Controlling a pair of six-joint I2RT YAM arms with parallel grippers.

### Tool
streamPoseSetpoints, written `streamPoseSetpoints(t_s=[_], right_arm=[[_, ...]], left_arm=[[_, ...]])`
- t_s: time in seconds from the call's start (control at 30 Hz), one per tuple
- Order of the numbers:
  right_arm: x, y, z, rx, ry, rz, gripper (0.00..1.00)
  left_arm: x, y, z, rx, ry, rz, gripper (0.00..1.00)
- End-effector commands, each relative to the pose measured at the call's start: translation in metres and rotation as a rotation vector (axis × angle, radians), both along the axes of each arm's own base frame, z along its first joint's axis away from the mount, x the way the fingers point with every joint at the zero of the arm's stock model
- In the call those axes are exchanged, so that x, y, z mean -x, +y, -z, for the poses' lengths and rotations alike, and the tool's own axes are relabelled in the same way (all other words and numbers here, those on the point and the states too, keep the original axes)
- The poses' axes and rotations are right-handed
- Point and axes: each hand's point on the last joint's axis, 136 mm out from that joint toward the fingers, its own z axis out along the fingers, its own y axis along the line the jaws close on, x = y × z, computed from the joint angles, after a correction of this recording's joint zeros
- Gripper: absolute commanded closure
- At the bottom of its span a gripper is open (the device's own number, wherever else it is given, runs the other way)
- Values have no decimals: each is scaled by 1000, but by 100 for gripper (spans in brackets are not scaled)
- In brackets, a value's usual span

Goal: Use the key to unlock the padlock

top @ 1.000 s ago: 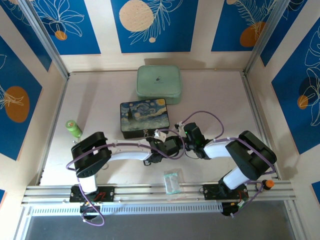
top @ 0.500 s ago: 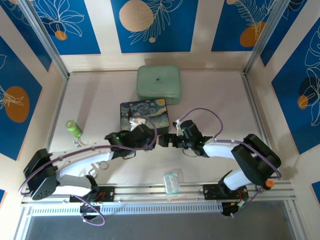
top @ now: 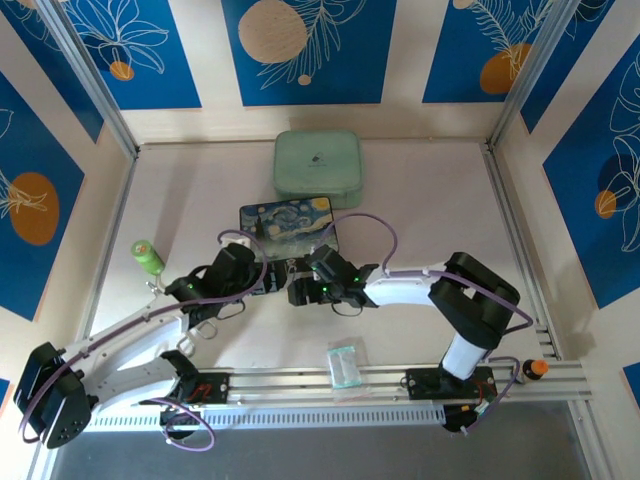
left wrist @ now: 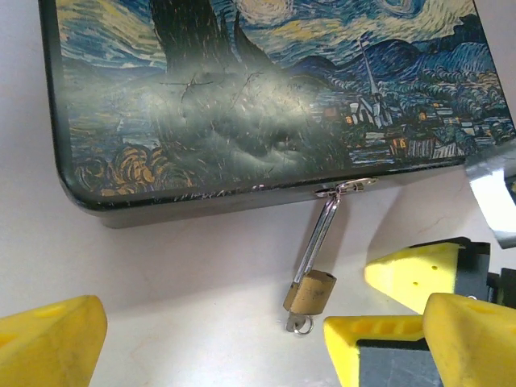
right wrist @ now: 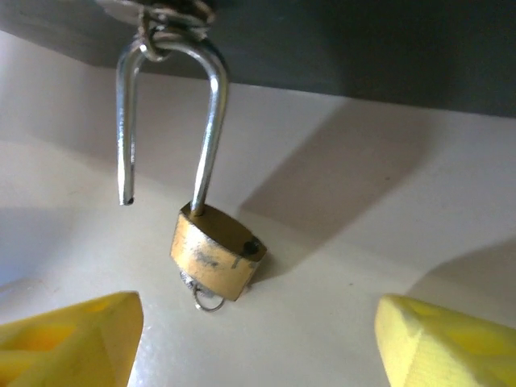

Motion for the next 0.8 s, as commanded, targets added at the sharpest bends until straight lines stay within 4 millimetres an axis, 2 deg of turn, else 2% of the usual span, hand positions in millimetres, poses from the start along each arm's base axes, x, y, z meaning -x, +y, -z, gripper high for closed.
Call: streamPoseSetpoints(t_s=[0.0, 0.2, 0.4, 0.53, 0.77], right_arm=[[2, 2, 14, 58, 37, 14, 26], [-2, 12, 18, 65, 32, 2, 34], [0, 8, 28, 165, 10, 1, 47], [6, 3, 34, 211, 7, -4, 52], [14, 8, 41, 153, 40, -23, 62]], left_arm=[[-1, 5, 0, -10, -7, -1, 1], [-2, 10, 5, -49, -5, -13, 1], [-3, 14, 7, -64, -8, -23, 1], [-3, 15, 9, -70, -4, -28, 1], [-4, 15, 12, -69, -1, -31, 0]])
